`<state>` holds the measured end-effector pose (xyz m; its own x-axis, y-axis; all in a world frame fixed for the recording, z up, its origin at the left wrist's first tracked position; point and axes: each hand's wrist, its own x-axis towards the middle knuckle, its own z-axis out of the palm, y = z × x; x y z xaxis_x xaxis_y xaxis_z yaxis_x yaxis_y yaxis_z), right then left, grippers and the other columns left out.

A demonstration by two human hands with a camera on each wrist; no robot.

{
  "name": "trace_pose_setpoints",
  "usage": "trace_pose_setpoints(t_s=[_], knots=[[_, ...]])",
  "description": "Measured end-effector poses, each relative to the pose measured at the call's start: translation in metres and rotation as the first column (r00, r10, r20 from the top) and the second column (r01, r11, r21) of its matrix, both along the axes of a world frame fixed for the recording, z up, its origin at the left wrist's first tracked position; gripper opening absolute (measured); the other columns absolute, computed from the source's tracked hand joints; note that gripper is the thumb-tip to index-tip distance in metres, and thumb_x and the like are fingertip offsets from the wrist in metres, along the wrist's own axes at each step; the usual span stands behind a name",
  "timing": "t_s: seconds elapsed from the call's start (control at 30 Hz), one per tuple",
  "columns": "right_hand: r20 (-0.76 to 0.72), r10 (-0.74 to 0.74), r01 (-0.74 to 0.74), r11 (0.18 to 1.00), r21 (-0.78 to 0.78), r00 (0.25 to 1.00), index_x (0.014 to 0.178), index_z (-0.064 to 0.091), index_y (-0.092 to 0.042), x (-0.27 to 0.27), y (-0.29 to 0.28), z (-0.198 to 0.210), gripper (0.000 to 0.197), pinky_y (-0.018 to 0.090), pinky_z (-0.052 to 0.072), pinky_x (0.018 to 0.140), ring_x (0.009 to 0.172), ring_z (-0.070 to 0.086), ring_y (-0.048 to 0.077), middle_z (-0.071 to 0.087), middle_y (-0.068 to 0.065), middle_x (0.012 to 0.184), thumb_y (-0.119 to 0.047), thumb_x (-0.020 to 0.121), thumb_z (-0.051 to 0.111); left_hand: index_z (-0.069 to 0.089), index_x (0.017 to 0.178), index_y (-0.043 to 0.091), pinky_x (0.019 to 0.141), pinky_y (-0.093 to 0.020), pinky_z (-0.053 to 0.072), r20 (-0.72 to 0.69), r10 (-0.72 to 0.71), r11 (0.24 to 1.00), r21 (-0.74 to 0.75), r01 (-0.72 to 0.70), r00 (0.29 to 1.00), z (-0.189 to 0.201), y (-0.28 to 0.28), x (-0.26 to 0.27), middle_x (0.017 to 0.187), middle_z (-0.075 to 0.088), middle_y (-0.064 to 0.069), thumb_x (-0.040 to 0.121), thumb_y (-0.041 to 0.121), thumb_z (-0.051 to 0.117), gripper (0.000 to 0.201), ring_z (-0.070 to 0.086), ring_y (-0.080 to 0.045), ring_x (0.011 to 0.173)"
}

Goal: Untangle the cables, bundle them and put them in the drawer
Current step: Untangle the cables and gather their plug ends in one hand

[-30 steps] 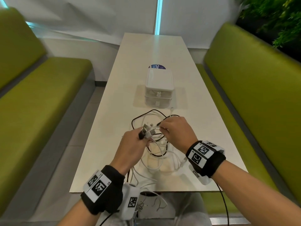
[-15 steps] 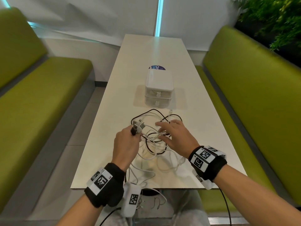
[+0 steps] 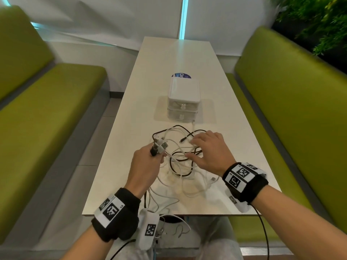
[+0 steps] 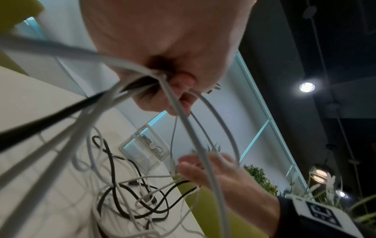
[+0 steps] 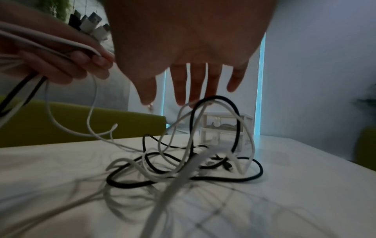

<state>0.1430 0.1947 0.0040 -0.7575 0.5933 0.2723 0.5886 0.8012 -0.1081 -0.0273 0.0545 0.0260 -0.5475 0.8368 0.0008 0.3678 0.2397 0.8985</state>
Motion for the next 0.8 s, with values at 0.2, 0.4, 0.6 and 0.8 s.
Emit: trace_pose_setpoints(t_s=[0.2,0.4,0.6,0.8], knots=[[-0.081,0.237,-0.249,0.945,-0.212,0.968,0.098,0.07,-0.018,-0.012,-0.024,0.018,0.022,0.031,0.044,0.072,0.075,0.051,0.009,0.058,-0.01,0.077,-0.036,0.09,0.061,0.064,0.06,0.024,0.047,-0.016,0.03,0.043,-0.269,0.962,-0.039,0.27,0.962,0.008,-0.006,0.003,0.047,0.054,0.014,0.093,0.027,0.062,0.034,0.044,0.0,0.041],[0.218,0.326,-0.046,0.642,-0.765,0.92,0.081,0.074,-0.018,-0.004,-0.049,0.021,0.01,0.019,0.047,0.061,0.052,0.057,0.004,0.068,-0.008,0.063,-0.023,0.085,0.066,0.073,0.072,0.017,0.045,-0.017,0.028,0.055,-0.339,0.938,-0.054,0.342,0.939,0.01,-0.023,-0.005,0.052,0.049,0.006,0.096,0.019,0.057,0.029,0.034,-0.006,0.041],[0.574,0.296,0.098,0.825,-0.556,0.763,0.119,0.066,-0.02,0.002,-0.057,0.026,0.032,0.024,0.044,0.073,0.087,0.062,0.017,0.069,0.002,0.103,-0.013,0.088,0.06,0.071,0.086,0.007,0.041,-0.007,0.032,0.087,-0.296,0.954,0.08,0.29,0.951,0.022,-0.032,-0.002,0.076,0.066,0.006,0.098,0.01,0.053,0.022,0.047,0.009,0.04],[0.262,0.133,-0.019,0.918,-0.396,0.956,0.119,0.063,-0.027,-0.01,-0.054,0.038,0.028,0.031,0.048,0.084,0.1,0.061,0.017,0.068,-0.003,0.11,-0.027,0.097,0.046,0.069,0.081,0.003,0.048,-0.011,0.03,0.082,-0.281,0.956,0.109,0.272,0.956,0.024,-0.034,0.0,0.066,0.061,0.011,0.1,0.012,0.051,0.028,0.05,0.002,0.046]])
